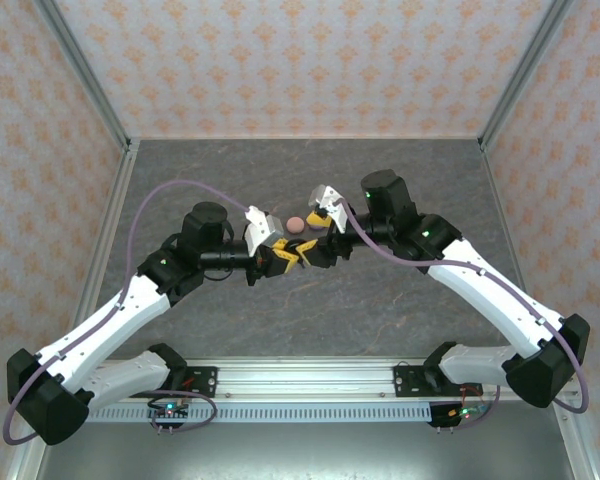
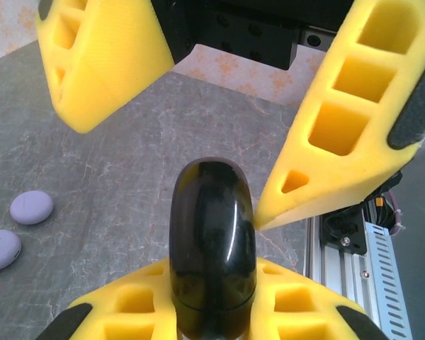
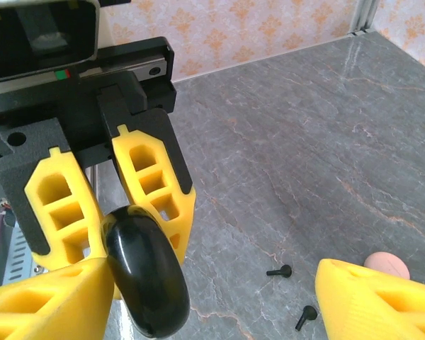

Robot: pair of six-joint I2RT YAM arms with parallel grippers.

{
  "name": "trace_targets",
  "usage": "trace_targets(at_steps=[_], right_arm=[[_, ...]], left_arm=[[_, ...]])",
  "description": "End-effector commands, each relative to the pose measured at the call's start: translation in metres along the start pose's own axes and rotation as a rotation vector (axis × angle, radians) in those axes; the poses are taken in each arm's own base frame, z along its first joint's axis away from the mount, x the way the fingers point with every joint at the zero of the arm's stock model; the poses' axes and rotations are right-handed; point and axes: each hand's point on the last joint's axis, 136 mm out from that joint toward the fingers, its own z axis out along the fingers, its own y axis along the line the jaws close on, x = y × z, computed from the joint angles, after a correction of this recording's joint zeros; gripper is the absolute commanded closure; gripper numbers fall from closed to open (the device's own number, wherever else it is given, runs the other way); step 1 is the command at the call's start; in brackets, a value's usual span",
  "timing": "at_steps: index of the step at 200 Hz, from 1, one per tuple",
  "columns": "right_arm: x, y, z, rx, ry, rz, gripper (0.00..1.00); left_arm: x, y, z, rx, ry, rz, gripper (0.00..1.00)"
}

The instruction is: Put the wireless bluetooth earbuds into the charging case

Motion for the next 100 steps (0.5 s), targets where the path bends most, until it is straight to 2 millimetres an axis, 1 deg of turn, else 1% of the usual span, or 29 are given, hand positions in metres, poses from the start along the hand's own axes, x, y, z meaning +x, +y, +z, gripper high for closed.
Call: trace_targets(at_steps=[1,55,100], right_arm=[[-0.019,-0.022,-0.007,0.109,-0.051,-0.001,0.26],[-0.022,-0.034,-0.008,0.152,-0.048,0.033,0.26],[-0.022,-0.034,-0.008,0.143,-0.043,0.046,0.26]], left_arm=[[-0.009,-0.009,0.000,0.031,-0.020,0.045,0.95],[-0.008,-0.009,0.002,0.033,-0.013,0.048,0.95],[-0.006,-0.008,0.002,0.019,-0.008,0.051,0.95]])
